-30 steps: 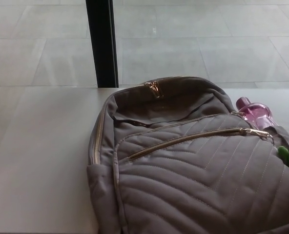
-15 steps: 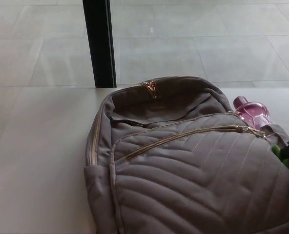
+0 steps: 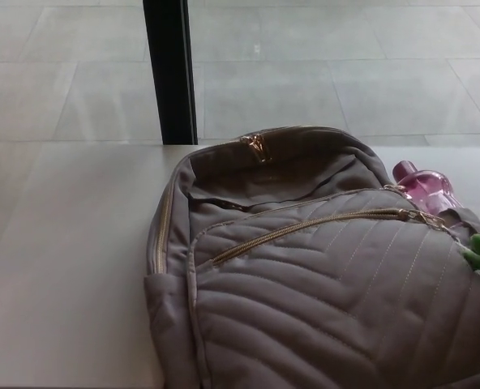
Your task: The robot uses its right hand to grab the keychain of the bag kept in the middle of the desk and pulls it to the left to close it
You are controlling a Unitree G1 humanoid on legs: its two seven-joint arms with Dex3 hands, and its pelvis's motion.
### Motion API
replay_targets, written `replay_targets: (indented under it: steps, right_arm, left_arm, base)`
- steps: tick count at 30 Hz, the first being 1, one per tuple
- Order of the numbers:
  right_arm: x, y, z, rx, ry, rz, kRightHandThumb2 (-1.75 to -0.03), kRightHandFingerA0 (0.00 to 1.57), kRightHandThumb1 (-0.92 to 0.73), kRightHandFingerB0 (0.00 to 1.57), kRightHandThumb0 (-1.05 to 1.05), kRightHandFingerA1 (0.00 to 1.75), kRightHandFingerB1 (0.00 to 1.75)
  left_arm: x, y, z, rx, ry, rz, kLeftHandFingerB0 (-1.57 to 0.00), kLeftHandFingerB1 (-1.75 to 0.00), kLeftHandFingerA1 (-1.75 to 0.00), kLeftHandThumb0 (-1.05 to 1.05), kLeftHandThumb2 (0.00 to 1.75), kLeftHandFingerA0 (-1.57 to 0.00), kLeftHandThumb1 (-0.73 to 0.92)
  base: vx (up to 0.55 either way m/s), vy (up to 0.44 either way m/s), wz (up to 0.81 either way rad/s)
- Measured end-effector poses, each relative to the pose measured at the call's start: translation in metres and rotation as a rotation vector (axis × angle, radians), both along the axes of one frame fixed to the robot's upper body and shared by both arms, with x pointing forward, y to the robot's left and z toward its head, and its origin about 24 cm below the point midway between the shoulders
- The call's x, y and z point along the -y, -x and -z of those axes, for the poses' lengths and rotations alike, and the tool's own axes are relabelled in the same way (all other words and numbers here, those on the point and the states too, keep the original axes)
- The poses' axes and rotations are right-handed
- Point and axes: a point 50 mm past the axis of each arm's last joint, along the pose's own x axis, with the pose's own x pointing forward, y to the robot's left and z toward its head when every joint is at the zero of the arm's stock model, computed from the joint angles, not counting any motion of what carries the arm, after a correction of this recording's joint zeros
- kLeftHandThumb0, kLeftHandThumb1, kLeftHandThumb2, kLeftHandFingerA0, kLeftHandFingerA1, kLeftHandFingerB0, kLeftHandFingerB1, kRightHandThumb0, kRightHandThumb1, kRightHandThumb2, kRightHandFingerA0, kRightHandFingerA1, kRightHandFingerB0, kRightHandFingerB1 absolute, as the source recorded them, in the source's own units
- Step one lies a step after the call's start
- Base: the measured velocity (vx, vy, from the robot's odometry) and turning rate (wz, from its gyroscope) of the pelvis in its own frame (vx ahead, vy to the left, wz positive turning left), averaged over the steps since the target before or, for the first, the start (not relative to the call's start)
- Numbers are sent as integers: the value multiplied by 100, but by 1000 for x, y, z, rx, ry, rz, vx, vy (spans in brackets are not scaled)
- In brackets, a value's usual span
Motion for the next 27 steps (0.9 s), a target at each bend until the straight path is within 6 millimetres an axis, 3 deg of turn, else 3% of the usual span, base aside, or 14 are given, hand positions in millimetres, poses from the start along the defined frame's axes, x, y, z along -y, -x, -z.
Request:
replay_targets:
  steps: [1, 2, 3, 5, 6, 11, 12, 17, 18, 20, 22, 23, 27]
  right_arm:
    - [0, 0, 0, 3, -1, 1, -113, 84, -55, 66, -11, 175, 162]
    - [0, -2, -3, 25, -14, 10, -114, 117, -52, 93, -18, 141, 126]
    - [0, -4, -6, 43, -25, 16, -116, 118, -52, 95, -20, 142, 126]
    - [1, -7, -12, 80, -46, 27, -115, 118, -53, 95, -21, 140, 125]
    - [0, -9, -14, 95, -52, 29, -111, 87, -55, 74, -14, 175, 155]
    - [-3, -13, -22, 134, -77, 30, -115, 90, -50, 79, -14, 173, 146]
    - [-4, -14, -22, 138, -83, 31, -114, 118, -50, 95, -20, 137, 121]
    - [-11, -18, -26, 155, -120, 25, -115, 118, -49, 95, -17, 141, 125]
    - [-13, -19, -27, 156, -122, 22, -118, 86, -50, 74, -10, 175, 157]
    - [-19, -22, -29, 163, -131, 1, -110, 88, -54, 76, -15, 175, 154]
    - [-27, -25, -31, 169, -142, -27, -115, 90, -54, 81, -17, 175, 150]
    - [-31, -27, -31, 170, -147, -41, -113, 87, -54, 77, -17, 175, 158]
    - [-54, -34, -32, 168, -183, -117, -108, 88, -56, 74, -18, 175, 161]
  left_arm:
    - [0, 0, 0, 0, 0, 0, -54, -43, -55, -64, 62, -68, 74]
    - [0, 0, 0, 0, 0, 0, -55, -43, -55, -63, 62, -68, 74]
    - [0, 0, 0, 1, 0, 0, -56, -43, -54, -64, 62, -68, 74]
    - [0, 0, 0, 2, 1, -2, -55, -43, -54, -64, 62, -68, 74]
    - [0, 0, 0, 3, 0, -1, -53, -43, -54, -64, 63, -68, 74]
    - [0, -1, 0, 3, 0, 1, -57, -43, -54, -65, 62, -69, 75]
    - [0, -1, 0, 2, 0, 2, -56, -43, -53, -65, 62, -68, 74]
    - [0, -1, 0, 3, 1, 2, -57, -43, -53, -66, 62, -69, 74]
    - [0, 0, 0, 3, 1, 2, -56, -44, -53, -66, 63, -69, 74]
    - [0, 0, 0, 2, 1, 2, -55, -44, -54, -66, 62, -68, 75]
    - [0, -1, 0, 2, 1, 3, -55, -43, -53, -67, 63, -69, 75]
    - [0, -1, 0, 1, 0, 5, -54, -43, -54, -67, 63, -68, 76]
    - [0, 0, 0, 0, -2, 8, -56, -44, -55, -67, 63, -70, 76]
  base:
    - [0, 0, 0]
    - [0, 0, 0]
    - [0, 0, 0]
    - [0, 0, 0]
    - [0, 0, 0]
    - [0, 0, 0]
    - [0, 0, 0]
    - [0, 0, 0]
    - [0, 0, 0]
    - [0, 0, 0]
    - [0, 0, 0]
    - [0, 0, 0]
    - [0, 0, 0]
